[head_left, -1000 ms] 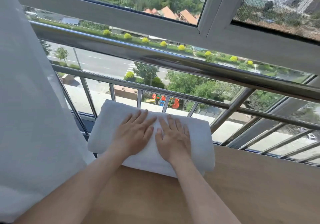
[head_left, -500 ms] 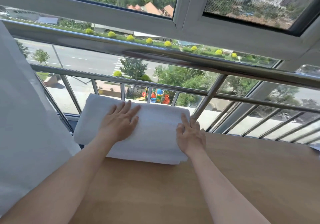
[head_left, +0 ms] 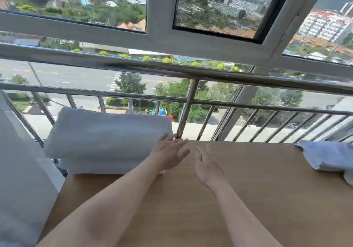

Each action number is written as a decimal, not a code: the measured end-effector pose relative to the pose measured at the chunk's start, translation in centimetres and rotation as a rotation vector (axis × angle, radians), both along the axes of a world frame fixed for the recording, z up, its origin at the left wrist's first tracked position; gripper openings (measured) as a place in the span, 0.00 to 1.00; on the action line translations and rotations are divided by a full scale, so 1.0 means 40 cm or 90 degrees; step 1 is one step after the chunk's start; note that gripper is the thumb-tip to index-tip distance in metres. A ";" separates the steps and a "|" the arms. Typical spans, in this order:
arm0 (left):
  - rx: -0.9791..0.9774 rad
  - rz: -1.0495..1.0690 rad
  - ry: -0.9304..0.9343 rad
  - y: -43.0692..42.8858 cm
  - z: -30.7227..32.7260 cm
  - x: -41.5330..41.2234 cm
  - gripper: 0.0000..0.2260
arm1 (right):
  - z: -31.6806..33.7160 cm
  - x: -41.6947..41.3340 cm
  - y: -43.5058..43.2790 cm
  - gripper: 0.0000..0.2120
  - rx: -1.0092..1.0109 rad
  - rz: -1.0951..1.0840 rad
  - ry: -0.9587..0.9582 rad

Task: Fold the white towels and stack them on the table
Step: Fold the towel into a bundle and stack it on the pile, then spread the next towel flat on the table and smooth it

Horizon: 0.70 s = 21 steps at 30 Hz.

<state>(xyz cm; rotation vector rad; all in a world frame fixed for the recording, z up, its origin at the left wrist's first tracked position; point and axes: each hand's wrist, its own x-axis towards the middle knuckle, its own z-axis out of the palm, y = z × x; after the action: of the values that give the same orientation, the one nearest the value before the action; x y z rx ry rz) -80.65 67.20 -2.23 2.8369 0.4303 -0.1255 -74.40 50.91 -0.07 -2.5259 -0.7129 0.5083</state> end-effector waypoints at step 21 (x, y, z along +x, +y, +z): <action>-0.008 0.037 -0.020 -0.846 0.035 0.277 0.24 | 0.006 0.354 -0.885 0.26 -0.124 0.009 -0.074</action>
<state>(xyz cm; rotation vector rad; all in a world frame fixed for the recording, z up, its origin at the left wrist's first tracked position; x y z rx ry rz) -69.59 33.35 -0.83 2.8066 0.5033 -0.0717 -60.23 15.51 0.16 -2.7523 -0.7569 0.4579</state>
